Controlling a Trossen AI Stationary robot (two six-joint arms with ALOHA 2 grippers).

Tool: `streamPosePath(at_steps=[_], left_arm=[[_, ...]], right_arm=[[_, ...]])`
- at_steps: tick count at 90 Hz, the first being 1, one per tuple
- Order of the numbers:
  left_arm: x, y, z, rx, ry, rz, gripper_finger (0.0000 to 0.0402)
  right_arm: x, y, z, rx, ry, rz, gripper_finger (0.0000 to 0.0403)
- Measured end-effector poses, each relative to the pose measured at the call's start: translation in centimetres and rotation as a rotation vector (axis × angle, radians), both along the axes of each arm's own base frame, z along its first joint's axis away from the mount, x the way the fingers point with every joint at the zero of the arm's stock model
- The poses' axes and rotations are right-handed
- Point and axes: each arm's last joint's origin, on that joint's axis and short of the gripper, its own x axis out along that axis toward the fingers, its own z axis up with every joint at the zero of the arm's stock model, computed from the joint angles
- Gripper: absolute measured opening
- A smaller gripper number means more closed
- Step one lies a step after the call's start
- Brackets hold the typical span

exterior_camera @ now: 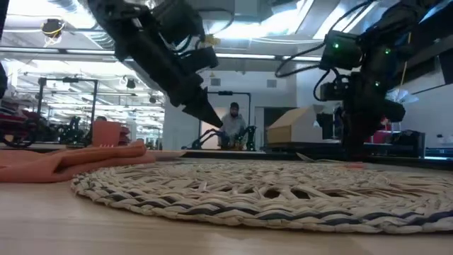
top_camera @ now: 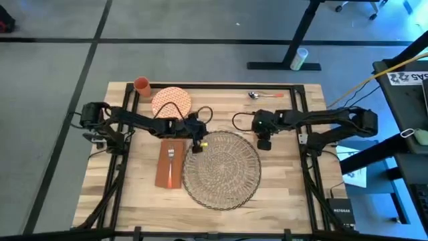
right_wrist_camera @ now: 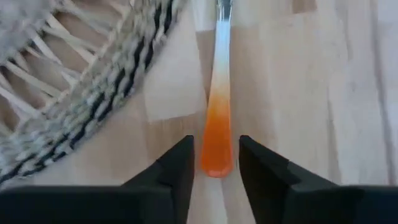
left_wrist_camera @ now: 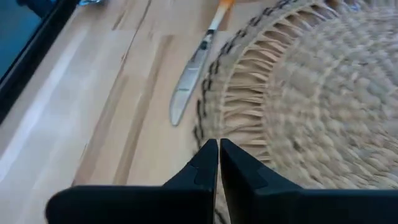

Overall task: Set table place
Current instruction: Put the orange table knife to the right of the brown table mat

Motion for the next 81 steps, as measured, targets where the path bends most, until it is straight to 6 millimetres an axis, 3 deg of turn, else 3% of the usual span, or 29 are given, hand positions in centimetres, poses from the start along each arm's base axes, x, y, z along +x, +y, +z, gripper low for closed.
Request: streamPosePath(at_steps=[27,46,67,81], left_arm=[[-0.1,1.0,-0.2,-0.061,-0.005,-0.007,0.0027],[0.4,1.1,-2.7,-0.088,0.064,-0.012,0.0031],[1.0,1.2,-4.8,-0.115,0.090,0.013,0.0031],[1.2,1.3,-4.9,-0.117,0.068,0.017,0.0023]], right_arm=[[0.6,-0.5,-1.8,-0.045,0.083,-0.007,0.0113],[0.7,-1.2,-2.9,0.039,0.098,-0.020,0.0109],[1.1,-1.8,-3.1,0.055,0.068,-0.028,0.0017],[1.1,-1.7,-3.2,0.087,0.048,-0.001,0.0004]])
